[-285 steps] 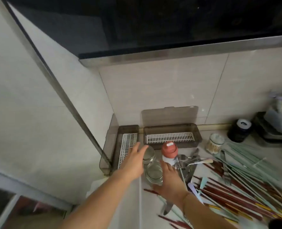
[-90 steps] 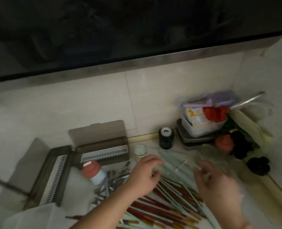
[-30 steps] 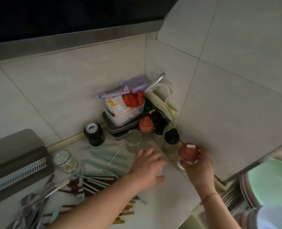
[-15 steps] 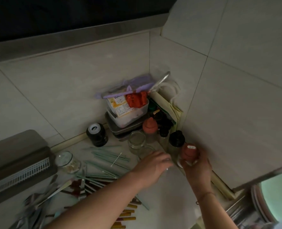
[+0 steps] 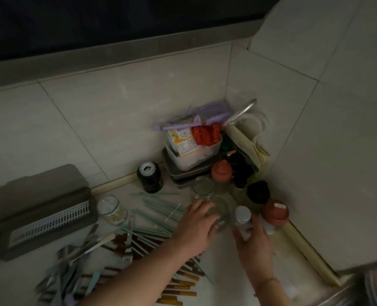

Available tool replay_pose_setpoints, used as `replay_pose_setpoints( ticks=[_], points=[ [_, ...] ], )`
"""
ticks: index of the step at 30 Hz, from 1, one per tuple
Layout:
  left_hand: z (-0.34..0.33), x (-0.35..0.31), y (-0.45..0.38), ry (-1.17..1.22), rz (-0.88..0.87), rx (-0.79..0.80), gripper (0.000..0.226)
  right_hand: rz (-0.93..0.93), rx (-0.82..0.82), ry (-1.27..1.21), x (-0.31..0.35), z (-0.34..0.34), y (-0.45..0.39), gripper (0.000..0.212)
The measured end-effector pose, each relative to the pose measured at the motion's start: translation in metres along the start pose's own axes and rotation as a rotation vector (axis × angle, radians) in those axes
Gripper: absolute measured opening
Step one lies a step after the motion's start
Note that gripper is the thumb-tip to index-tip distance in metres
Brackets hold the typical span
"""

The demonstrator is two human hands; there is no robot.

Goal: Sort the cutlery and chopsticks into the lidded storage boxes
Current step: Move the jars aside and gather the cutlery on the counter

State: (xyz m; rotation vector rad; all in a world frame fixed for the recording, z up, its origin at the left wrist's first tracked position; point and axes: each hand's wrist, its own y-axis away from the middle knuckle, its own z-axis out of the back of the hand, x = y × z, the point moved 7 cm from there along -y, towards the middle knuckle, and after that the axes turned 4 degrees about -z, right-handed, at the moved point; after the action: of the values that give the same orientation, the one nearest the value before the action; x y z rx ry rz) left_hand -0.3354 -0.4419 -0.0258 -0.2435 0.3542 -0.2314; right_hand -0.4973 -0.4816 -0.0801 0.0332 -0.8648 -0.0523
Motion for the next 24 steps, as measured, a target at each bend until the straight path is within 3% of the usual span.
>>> replay_pose_setpoints(
  ticks=[7, 12, 15, 18, 21, 24],
  points=[
    [0.005, 0.004, -0.001, 0.12, -0.026, -0.035, 0.028, 0.072, 0.022, 0.006, 0.028, -0.014, -0.038, 0.051],
    [0.012, 0.02, 0.012, 0.231, 0.059, 0.101, 0.041, 0.077, 0.034, 0.057, 0.029, -0.024, -0.044, 0.033],
    [0.042, 0.047, 0.032, 0.054, 0.114, 0.002, 0.041, 0.066, 0.05, 0.047, 0.028, -0.023, -0.035, 0.032],
    [0.091, 0.104, 0.074, -0.24, 0.37, -0.177, 0.051, 0.041, -0.008, 0.01, 0.021, -0.007, -0.012, 0.036],
    [0.11, 0.171, 0.124, -0.341, 0.716, -0.018, 0.076, 0.008, -0.104, -0.132, 0.028, 0.003, 0.023, 0.024],
    [0.103, 0.205, 0.147, -0.226, 0.793, 0.107, 0.081, 0.132, -0.118, -0.144, 0.061, -0.001, 0.052, 0.023]
  ],
)
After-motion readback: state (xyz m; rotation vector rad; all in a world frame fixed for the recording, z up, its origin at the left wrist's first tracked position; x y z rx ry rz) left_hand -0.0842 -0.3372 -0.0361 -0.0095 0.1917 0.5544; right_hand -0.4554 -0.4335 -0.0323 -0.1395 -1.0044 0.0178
